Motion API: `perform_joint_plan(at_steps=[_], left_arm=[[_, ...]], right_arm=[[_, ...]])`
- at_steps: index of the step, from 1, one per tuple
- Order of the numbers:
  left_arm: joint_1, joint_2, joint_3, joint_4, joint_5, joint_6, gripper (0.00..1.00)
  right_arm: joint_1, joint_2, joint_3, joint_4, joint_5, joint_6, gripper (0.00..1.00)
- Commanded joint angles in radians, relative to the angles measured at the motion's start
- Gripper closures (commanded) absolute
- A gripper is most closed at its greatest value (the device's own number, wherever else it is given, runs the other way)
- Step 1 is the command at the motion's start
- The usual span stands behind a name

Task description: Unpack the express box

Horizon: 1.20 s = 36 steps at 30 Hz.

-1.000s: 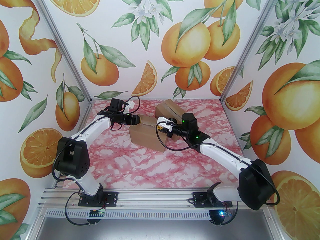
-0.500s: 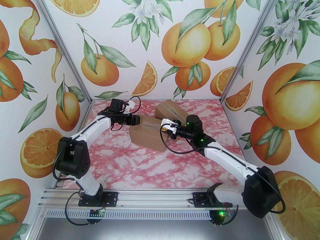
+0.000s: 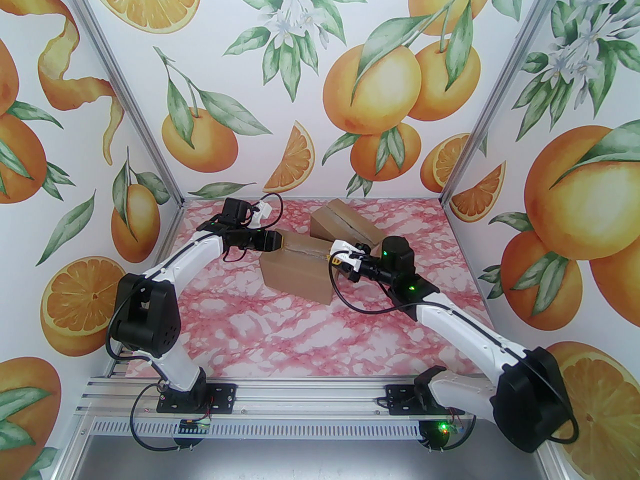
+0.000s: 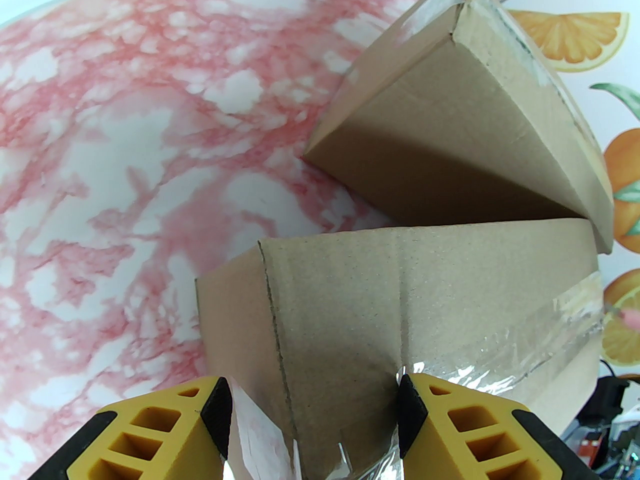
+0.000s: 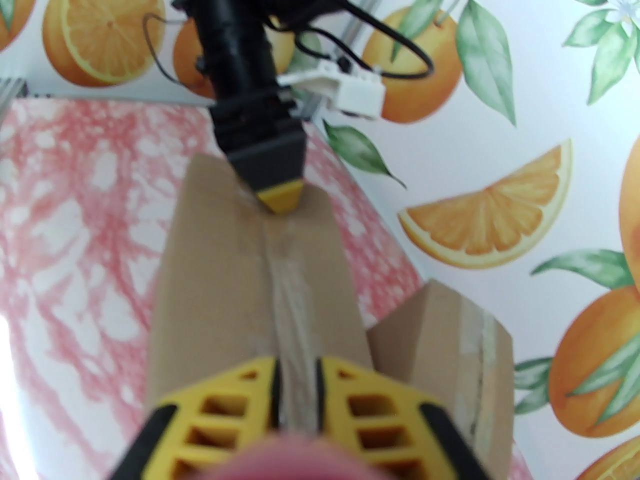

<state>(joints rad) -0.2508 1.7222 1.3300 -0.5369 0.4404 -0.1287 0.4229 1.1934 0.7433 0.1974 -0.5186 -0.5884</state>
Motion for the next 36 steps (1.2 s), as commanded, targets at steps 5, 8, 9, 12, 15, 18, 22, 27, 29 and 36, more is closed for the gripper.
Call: perform_joint_plan(at_steps=[5,8,9,12,15,18,22,27,29,36], left_arm=[[0.008,0.044,-0.08,-0.161,-0.226,0.007,0.42],[0.011,0.004,-0.092,-0.162,-0.256,-0.001,0.42],[0.015,-0.006,-0.096,-0.164,-0.265,-0.004,0.42],[0.027,-0.043,-0.104,-0.175,-0.288,-0.015,0.42],[0.044,-0.091,-0.125,-0.185,-0.308,-0.04,0.41],[0.068,-0.145,-0.157,-0.202,-0.33,-0.065,0.42],[0.115,-0.231,-0.199,-0.249,-0.37,-0.08,0.41],[0.185,-0.354,-0.245,-0.27,-0.406,-0.107,0.35],[0.2,-0.391,-0.238,-0.27,-0.412,-0.098,0.32],[0.198,-0.423,-0.094,-0.292,-0.374,0.04,0.23]], right_arm=[[-0.032,-0.035,0.009,0.167,0.047,0.199,1.0],[-0.033,-0.045,0.064,0.08,0.079,0.282,1.0],[-0.033,-0.051,0.076,0.044,0.105,0.306,1.0],[-0.032,-0.072,0.093,-0.044,0.177,0.407,1.0],[-0.033,-0.081,0.097,-0.101,0.212,0.531,1.0],[-0.03,-0.069,0.111,-0.142,0.204,0.622,1.0],[-0.022,-0.03,0.127,-0.143,0.224,0.702,1.0],[0.032,0.036,0.15,-0.069,0.287,0.843,1.0],[0.063,0.07,0.162,-0.027,0.327,0.899,1.0],[0.118,0.173,0.202,0.073,0.451,1.124,1.0]])
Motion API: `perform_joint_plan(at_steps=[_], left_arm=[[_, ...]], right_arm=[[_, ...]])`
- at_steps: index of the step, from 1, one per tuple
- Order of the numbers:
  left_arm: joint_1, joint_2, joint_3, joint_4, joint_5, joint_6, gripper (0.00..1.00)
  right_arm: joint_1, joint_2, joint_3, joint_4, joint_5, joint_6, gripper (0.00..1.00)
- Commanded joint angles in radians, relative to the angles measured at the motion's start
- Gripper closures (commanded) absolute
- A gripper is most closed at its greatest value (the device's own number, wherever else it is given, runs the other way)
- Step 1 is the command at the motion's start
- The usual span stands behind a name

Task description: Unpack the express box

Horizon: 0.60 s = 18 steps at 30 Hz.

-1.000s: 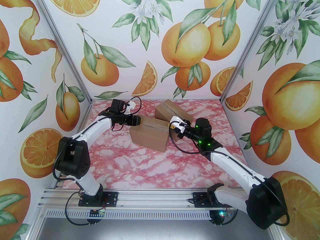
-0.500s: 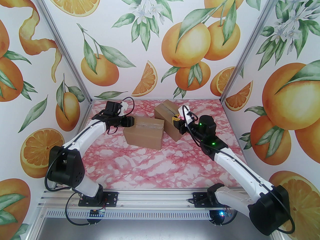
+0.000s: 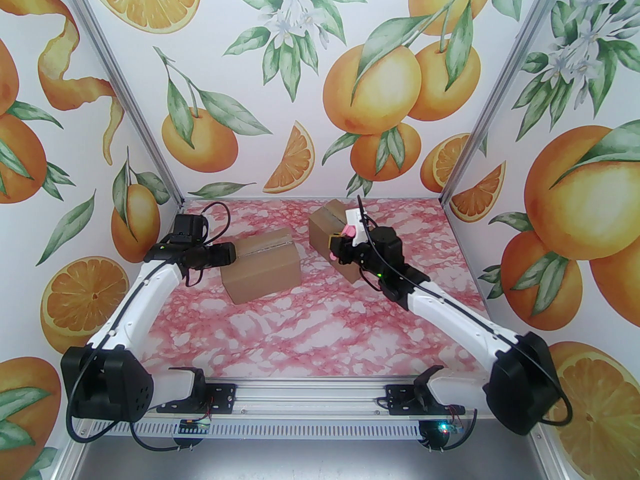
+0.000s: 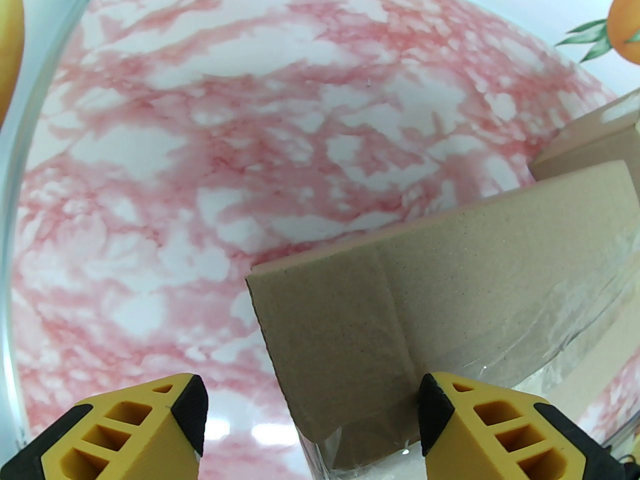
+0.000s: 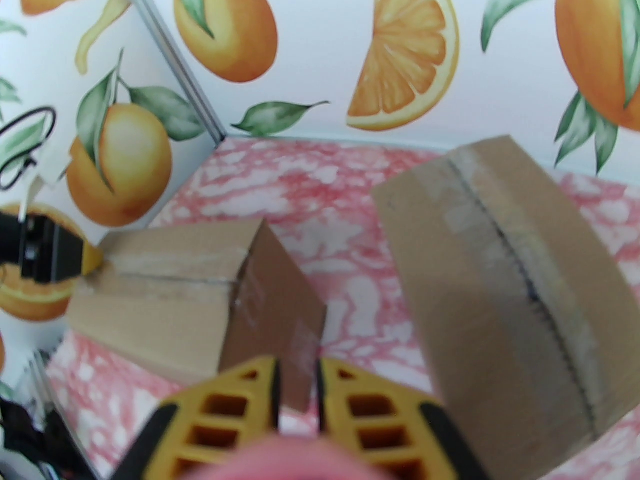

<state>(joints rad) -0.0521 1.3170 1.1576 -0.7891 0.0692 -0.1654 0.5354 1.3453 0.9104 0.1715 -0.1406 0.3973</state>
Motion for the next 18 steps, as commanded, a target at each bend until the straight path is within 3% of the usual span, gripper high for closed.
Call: perform_joint_plan(at_steps=[1,4,7,12,18], left_arm=[[0.001,-0.014,0.102,-0.046,0.007,0.097,0.22],[-0.016,0.006,0.163,-0.058,0.054,0.166,0.2],[-0.071,0.038,0.212,-0.052,0.096,0.269,0.07],[-0.228,0.117,0.299,-0.047,0.042,0.439,0.07],[-0.293,0.208,0.391,-0.049,0.035,0.535,0.09]], right_arm=[[0.014,0.035,0.039,0.111,0.085,0.154,1.0],[0.036,0.082,0.069,0.125,0.106,0.165,1.0],[0.048,0.137,0.102,0.136,0.123,0.212,1.0],[0.084,0.2,0.143,0.148,0.207,0.215,1.0],[0.191,0.248,0.217,0.037,0.385,0.064,1.0]])
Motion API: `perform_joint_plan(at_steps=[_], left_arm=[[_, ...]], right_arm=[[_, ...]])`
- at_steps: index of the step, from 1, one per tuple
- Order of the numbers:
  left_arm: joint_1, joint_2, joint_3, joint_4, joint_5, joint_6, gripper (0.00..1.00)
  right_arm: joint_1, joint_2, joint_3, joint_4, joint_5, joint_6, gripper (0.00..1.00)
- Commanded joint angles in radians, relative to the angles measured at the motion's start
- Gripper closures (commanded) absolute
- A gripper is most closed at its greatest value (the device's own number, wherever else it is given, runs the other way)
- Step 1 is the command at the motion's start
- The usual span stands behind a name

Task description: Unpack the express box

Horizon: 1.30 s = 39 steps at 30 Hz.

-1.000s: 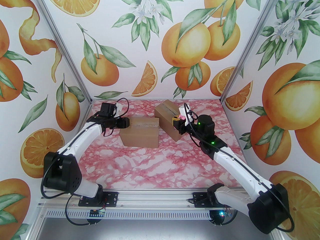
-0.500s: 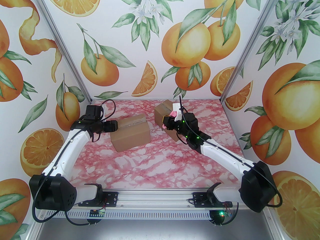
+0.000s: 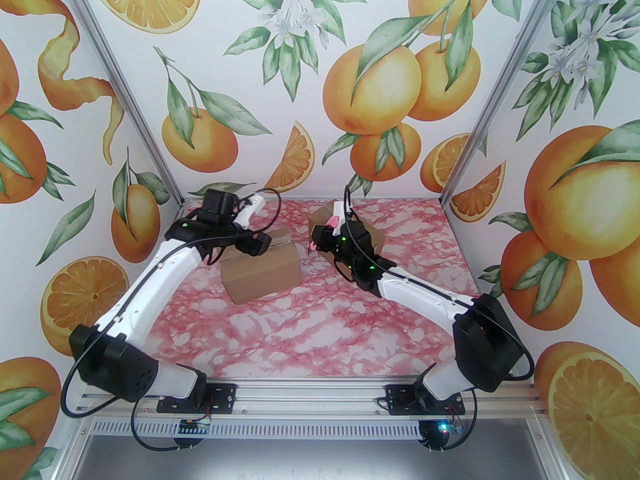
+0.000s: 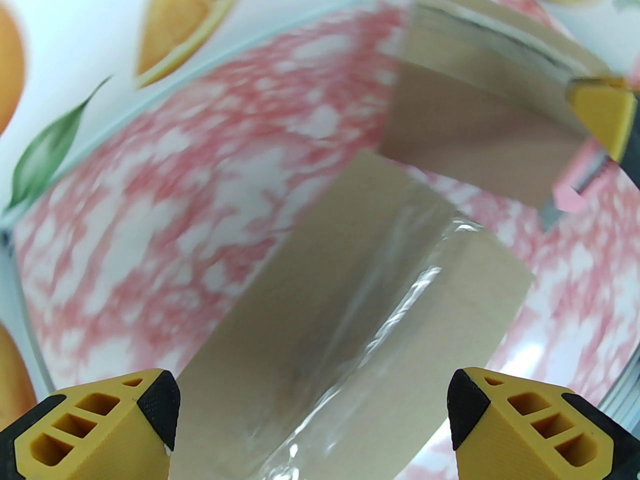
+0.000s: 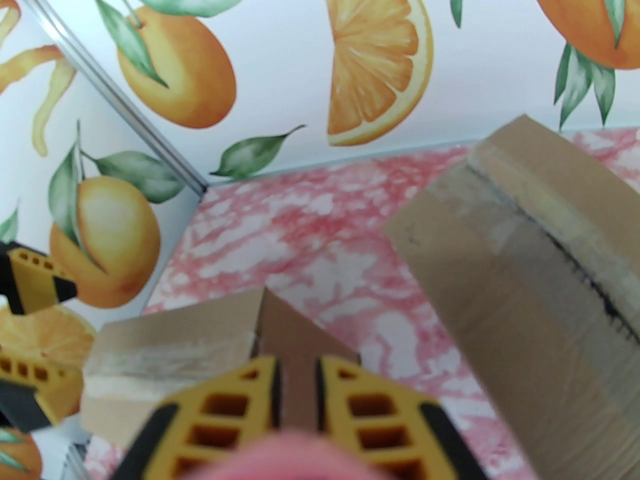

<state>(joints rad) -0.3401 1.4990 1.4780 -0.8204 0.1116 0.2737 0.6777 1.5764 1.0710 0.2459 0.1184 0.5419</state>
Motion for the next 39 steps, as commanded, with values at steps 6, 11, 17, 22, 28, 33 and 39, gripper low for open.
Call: perform_joint_plan(at_steps=[6,11,17,22,28,33,39], left_arm=[[-0.007,0.076,0.125,-0.036,-0.043,0.123,0.12],[0.001,0.071,0.12,-0.026,-0.081,0.087,0.13],[0.007,0.06,0.086,0.007,-0.094,0.079,0.13],[0.009,0.068,0.074,0.007,-0.077,0.069,0.14],[0.056,0.024,0.03,0.058,-0.025,0.028,0.14],[0.078,0.018,0.03,0.058,0.006,0.034,0.15],[0.087,0.027,0.03,0.054,0.047,0.041,0.15]], right_arm=[[0.104,0.122,0.156,-0.17,0.208,-0.171,1.0],[0.104,0.148,0.181,-0.203,0.283,-0.197,1.0],[0.104,0.178,0.189,-0.212,0.244,-0.2,1.0],[0.113,0.21,0.164,-0.184,0.176,-0.15,1.0],[0.138,0.174,0.062,-0.032,0.114,-0.079,1.0],[0.181,0.143,0.022,-0.01,0.114,-0.009,1.0],[0.228,0.137,-0.028,0.1,0.046,0.002,1.0]])
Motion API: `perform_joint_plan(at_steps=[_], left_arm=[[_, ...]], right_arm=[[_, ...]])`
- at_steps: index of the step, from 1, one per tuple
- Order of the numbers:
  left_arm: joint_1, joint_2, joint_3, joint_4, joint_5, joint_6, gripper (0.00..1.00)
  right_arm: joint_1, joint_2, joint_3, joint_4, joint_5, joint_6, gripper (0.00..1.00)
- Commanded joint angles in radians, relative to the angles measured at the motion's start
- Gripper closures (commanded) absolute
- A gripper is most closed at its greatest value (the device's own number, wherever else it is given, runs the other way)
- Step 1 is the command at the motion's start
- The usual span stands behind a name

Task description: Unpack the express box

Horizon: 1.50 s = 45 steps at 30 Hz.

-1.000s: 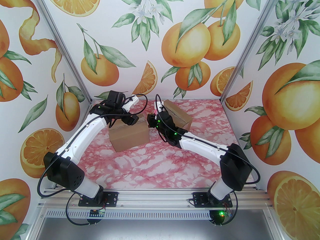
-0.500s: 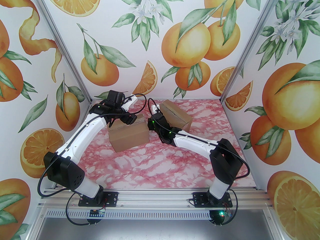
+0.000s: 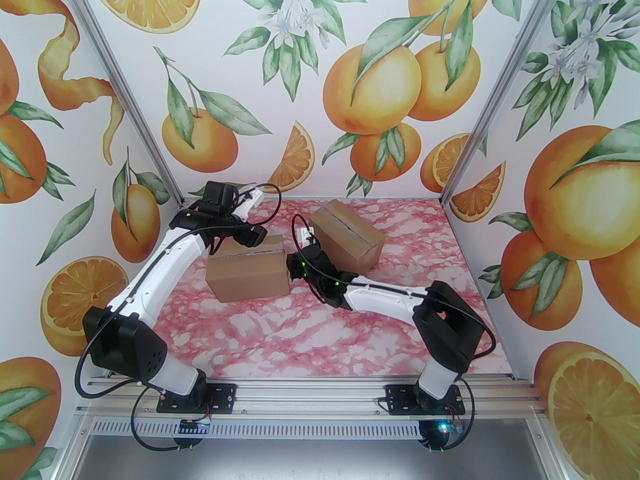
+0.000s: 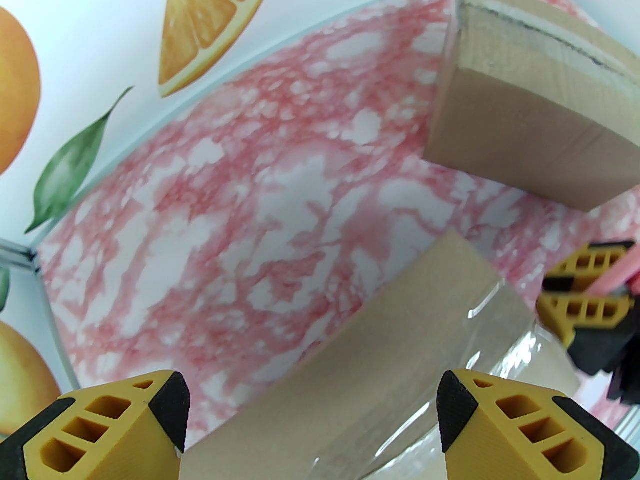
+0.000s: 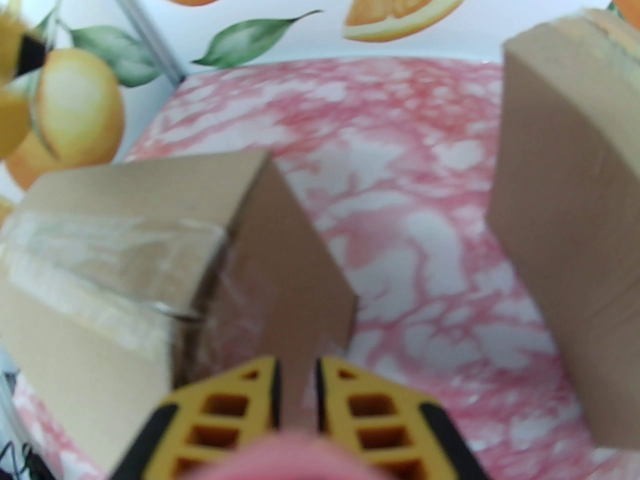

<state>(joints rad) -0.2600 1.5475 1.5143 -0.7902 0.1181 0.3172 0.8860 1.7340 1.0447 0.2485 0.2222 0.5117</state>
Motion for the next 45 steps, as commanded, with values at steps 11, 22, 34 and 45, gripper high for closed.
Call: perform_joint_plan(at_steps=[11,22,34,45], left_arm=[[0.054,-0.067,-0.055,0.012,0.051,-0.118,0.15],[0.071,-0.127,-0.123,0.02,0.075,-0.161,0.13],[0.138,-0.086,-0.103,0.018,0.118,-0.164,0.13],[0.15,-0.071,-0.119,0.013,0.153,-0.187,0.13]], right_arm=[[-0.009,-0.171,-0.171,0.218,0.139,0.142,1.0],[-0.048,-0.319,-0.389,0.523,0.327,0.571,1.0],[0.008,-0.027,-0.378,0.965,0.476,0.814,1.0],[0.053,0.192,-0.317,1.2,0.532,0.932,1.0]])
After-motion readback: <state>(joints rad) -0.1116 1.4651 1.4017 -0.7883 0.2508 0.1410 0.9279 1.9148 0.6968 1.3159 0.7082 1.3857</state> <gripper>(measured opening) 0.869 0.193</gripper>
